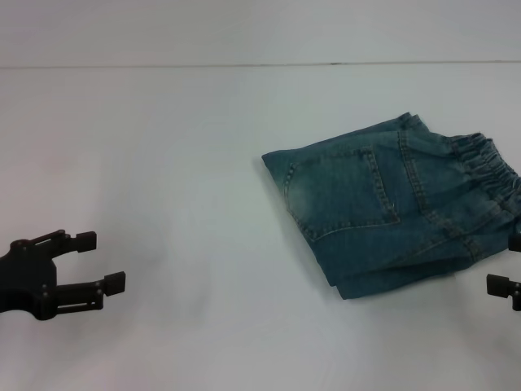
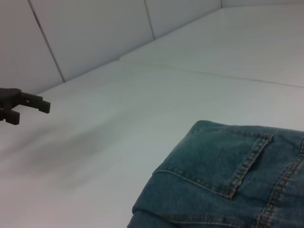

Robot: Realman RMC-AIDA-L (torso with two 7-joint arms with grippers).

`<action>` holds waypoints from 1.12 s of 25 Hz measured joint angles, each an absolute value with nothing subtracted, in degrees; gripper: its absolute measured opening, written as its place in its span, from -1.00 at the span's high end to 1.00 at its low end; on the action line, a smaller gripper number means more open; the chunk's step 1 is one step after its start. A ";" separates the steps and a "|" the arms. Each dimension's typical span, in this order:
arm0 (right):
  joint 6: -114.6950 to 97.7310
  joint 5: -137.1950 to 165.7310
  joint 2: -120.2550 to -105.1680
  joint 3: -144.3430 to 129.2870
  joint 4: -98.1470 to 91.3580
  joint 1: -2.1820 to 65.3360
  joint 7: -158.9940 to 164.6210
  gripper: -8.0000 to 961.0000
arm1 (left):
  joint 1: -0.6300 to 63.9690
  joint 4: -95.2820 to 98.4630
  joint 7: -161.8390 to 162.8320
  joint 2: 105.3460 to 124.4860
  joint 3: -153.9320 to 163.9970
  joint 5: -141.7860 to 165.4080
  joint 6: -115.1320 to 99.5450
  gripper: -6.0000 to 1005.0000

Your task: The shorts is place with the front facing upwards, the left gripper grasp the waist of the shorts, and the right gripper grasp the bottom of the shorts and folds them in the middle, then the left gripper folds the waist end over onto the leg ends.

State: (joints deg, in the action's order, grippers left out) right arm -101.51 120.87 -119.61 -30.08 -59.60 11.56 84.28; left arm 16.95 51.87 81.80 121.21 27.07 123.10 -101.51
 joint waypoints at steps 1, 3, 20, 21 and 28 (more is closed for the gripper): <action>-101.56 121.03 -119.61 -30.04 -59.57 11.59 84.24 -0.94 | 16.88 51.86 81.78 121.21 26.97 123.11 -101.52 -0.87; -101.64 121.14 -119.61 -30.15 -59.53 11.62 84.19 -0.94 | 16.81 51.85 81.73 121.24 26.78 123.12 -101.55 -0.87; -102.25 122.82 -119.62 -29.78 -58.63 11.28 82.12 -0.94 | 16.39 51.76 80.94 121.82 26.62 123.01 -102.43 -0.87; -102.21 122.82 -119.62 -29.76 -58.50 11.21 81.97 -0.94 | 16.34 51.76 80.94 121.85 26.62 122.89 -102.44 -0.87; -102.12 122.82 -119.54 -29.68 -58.03 11.03 80.63 -0.94 | 16.22 51.76 80.94 122.35 26.63 122.76 -102.48 -0.87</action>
